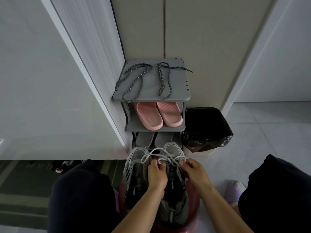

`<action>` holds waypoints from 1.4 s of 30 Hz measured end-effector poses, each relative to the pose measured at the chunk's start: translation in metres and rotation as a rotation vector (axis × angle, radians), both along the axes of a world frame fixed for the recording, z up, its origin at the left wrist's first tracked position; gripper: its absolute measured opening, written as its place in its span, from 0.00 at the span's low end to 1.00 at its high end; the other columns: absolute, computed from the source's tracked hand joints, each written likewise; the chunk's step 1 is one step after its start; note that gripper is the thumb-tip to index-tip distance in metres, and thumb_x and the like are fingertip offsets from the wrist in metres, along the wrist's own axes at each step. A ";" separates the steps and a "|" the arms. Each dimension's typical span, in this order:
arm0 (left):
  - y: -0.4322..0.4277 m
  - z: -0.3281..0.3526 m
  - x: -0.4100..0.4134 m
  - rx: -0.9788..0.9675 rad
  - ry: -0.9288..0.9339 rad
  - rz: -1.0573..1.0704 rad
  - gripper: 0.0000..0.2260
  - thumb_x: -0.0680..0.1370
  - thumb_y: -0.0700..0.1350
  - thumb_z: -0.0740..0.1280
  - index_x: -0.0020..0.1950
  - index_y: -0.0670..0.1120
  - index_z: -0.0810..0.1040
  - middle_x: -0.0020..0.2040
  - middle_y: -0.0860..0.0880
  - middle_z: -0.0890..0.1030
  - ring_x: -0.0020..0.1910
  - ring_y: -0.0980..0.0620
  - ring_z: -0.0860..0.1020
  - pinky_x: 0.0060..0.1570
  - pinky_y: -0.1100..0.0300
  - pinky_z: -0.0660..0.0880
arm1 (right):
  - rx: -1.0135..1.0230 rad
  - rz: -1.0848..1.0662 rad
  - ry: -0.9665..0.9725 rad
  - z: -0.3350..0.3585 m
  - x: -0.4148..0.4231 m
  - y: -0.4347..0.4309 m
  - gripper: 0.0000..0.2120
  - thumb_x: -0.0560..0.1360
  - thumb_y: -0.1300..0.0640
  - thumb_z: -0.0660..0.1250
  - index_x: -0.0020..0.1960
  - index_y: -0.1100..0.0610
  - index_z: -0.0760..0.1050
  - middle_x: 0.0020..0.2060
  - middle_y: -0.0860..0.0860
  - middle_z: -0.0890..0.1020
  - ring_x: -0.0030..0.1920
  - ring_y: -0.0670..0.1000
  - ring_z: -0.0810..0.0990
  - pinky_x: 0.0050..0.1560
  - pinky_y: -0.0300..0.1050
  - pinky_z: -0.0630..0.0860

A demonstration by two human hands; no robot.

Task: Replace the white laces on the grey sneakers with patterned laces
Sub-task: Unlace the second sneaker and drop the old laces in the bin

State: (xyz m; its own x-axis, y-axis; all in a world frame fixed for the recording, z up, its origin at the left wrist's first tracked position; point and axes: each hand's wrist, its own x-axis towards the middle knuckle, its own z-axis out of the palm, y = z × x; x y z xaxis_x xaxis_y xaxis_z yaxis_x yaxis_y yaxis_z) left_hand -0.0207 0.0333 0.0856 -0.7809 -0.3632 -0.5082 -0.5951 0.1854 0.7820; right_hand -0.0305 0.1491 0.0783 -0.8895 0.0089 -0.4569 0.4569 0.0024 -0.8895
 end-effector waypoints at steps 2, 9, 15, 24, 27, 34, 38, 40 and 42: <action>-0.003 0.002 0.004 0.026 0.006 0.005 0.06 0.81 0.44 0.57 0.46 0.44 0.70 0.54 0.43 0.74 0.46 0.50 0.73 0.46 0.59 0.68 | 0.053 -0.005 0.027 0.001 0.003 -0.001 0.14 0.77 0.60 0.62 0.33 0.60 0.71 0.22 0.46 0.72 0.27 0.45 0.70 0.29 0.35 0.67; -0.003 0.008 0.015 0.114 -0.020 0.062 0.07 0.80 0.40 0.53 0.43 0.43 0.67 0.35 0.48 0.67 0.31 0.54 0.65 0.31 0.62 0.64 | -0.066 -0.074 -0.156 -0.002 0.005 0.004 0.18 0.80 0.56 0.56 0.36 0.62 0.74 0.27 0.54 0.73 0.28 0.51 0.68 0.32 0.44 0.64; 0.000 -0.003 0.011 0.061 0.005 0.015 0.06 0.81 0.45 0.57 0.48 0.44 0.69 0.49 0.44 0.73 0.44 0.51 0.73 0.44 0.59 0.72 | -0.132 -0.064 -0.086 -0.006 0.008 0.007 0.10 0.77 0.59 0.63 0.40 0.60 0.78 0.32 0.55 0.77 0.34 0.51 0.73 0.38 0.44 0.70; -0.014 0.001 0.005 0.401 0.069 0.367 0.04 0.78 0.37 0.58 0.45 0.43 0.70 0.39 0.44 0.76 0.39 0.47 0.75 0.42 0.53 0.73 | -0.199 -0.231 -0.121 -0.004 0.008 0.015 0.13 0.80 0.60 0.56 0.41 0.64 0.74 0.29 0.56 0.80 0.32 0.53 0.77 0.34 0.41 0.76; -0.014 0.000 0.006 0.361 0.065 0.304 0.04 0.79 0.42 0.59 0.47 0.43 0.70 0.39 0.45 0.74 0.40 0.47 0.74 0.44 0.52 0.72 | -0.239 -0.229 -0.148 -0.003 0.007 0.015 0.15 0.80 0.58 0.57 0.42 0.65 0.75 0.26 0.54 0.78 0.30 0.51 0.75 0.36 0.42 0.73; -0.001 -0.008 0.013 -0.060 0.084 -0.067 0.03 0.80 0.43 0.60 0.48 0.45 0.69 0.53 0.45 0.72 0.47 0.51 0.72 0.49 0.61 0.67 | -0.285 0.030 -0.046 -0.006 0.013 0.017 0.06 0.74 0.66 0.64 0.49 0.68 0.77 0.43 0.61 0.81 0.45 0.56 0.79 0.50 0.46 0.75; -0.003 -0.009 0.013 -0.017 0.108 -0.015 0.08 0.80 0.42 0.58 0.41 0.48 0.69 0.50 0.42 0.76 0.42 0.53 0.72 0.42 0.62 0.68 | -0.158 0.008 0.006 -0.007 0.013 0.015 0.05 0.75 0.66 0.64 0.43 0.64 0.78 0.36 0.56 0.82 0.40 0.54 0.79 0.43 0.41 0.77; -0.003 -0.008 0.013 0.133 0.116 0.146 0.09 0.81 0.43 0.58 0.41 0.48 0.70 0.47 0.42 0.76 0.42 0.50 0.73 0.45 0.57 0.70 | -0.166 -0.105 -0.004 -0.005 0.013 0.012 0.09 0.77 0.63 0.61 0.40 0.63 0.75 0.32 0.55 0.81 0.34 0.53 0.79 0.36 0.39 0.77; -0.008 -0.003 0.010 0.346 0.121 0.378 0.08 0.81 0.42 0.56 0.43 0.47 0.70 0.44 0.42 0.76 0.42 0.46 0.75 0.47 0.50 0.72 | -0.334 -0.296 -0.080 -0.002 0.011 0.016 0.12 0.79 0.62 0.57 0.38 0.61 0.70 0.28 0.55 0.82 0.29 0.52 0.80 0.30 0.41 0.79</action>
State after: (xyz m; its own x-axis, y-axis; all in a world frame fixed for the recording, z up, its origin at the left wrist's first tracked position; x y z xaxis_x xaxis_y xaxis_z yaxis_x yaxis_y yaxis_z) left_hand -0.0109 0.0255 0.0830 -0.6885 -0.4578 -0.5625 -0.4718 -0.3063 0.8268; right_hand -0.0192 0.1654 0.0762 -0.8327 0.0978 -0.5449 0.4619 -0.4200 -0.7812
